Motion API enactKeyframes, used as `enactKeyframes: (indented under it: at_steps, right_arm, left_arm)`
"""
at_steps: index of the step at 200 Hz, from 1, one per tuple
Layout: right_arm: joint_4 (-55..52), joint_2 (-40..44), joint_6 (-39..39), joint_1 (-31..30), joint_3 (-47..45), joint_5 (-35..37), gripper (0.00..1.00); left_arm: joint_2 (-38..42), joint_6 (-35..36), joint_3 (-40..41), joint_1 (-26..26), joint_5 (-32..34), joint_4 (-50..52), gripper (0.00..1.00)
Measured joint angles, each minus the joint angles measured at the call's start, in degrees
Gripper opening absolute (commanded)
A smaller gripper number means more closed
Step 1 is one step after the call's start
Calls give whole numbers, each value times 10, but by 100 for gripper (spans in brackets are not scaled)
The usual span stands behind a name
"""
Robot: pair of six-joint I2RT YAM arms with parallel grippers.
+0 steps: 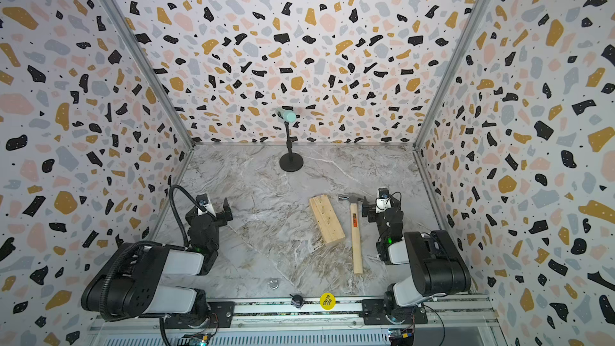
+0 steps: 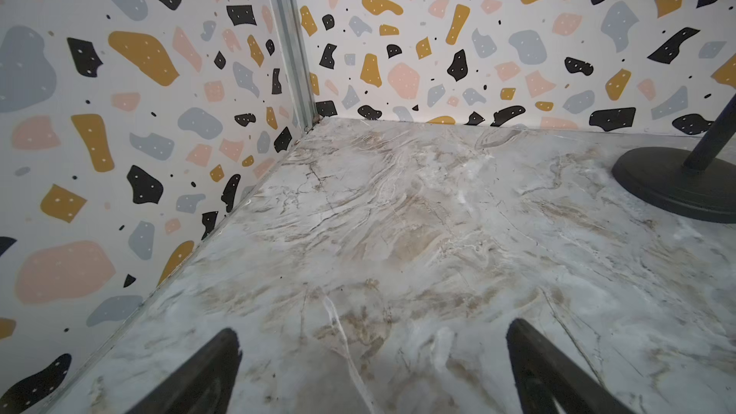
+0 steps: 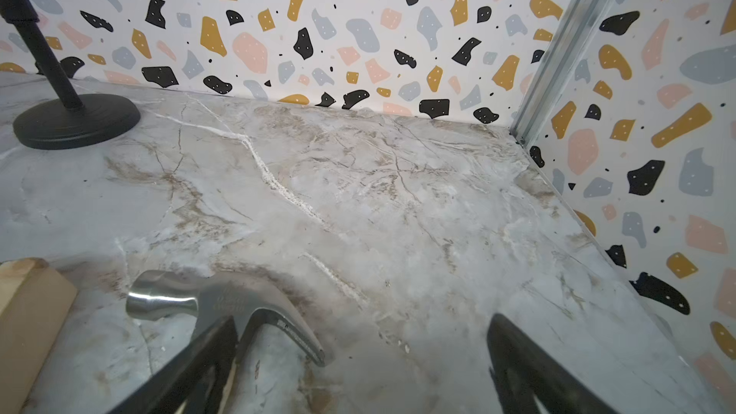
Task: Use a claw hammer to pull out a nail
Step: Pick up the hammer at the center of the board.
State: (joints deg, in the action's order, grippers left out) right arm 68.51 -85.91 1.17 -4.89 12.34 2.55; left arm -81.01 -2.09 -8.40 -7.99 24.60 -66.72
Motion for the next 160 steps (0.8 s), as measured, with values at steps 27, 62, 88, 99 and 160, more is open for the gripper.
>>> enactKeyframes:
  at_steps: [27, 62, 88, 99, 160]
  right_arm:
    - [0, 0, 0, 0, 0, 0, 99]
    - [0, 0, 0, 5, 0, -7, 99]
    - [0, 0, 0, 8, 0, -15, 99]
    - [0, 0, 0, 8, 0, -16, 99]
    - [-4, 0, 0, 8, 0, -19, 99]
  left_arm:
    - [2, 0, 0, 0, 0, 0, 99]
    - [2, 0, 0, 0, 0, 0, 100]
    - [2, 0, 0, 0, 0, 0, 99]
    - [2, 0, 0, 0, 0, 0, 99]
    - [2, 0, 0, 0, 0, 0, 99]
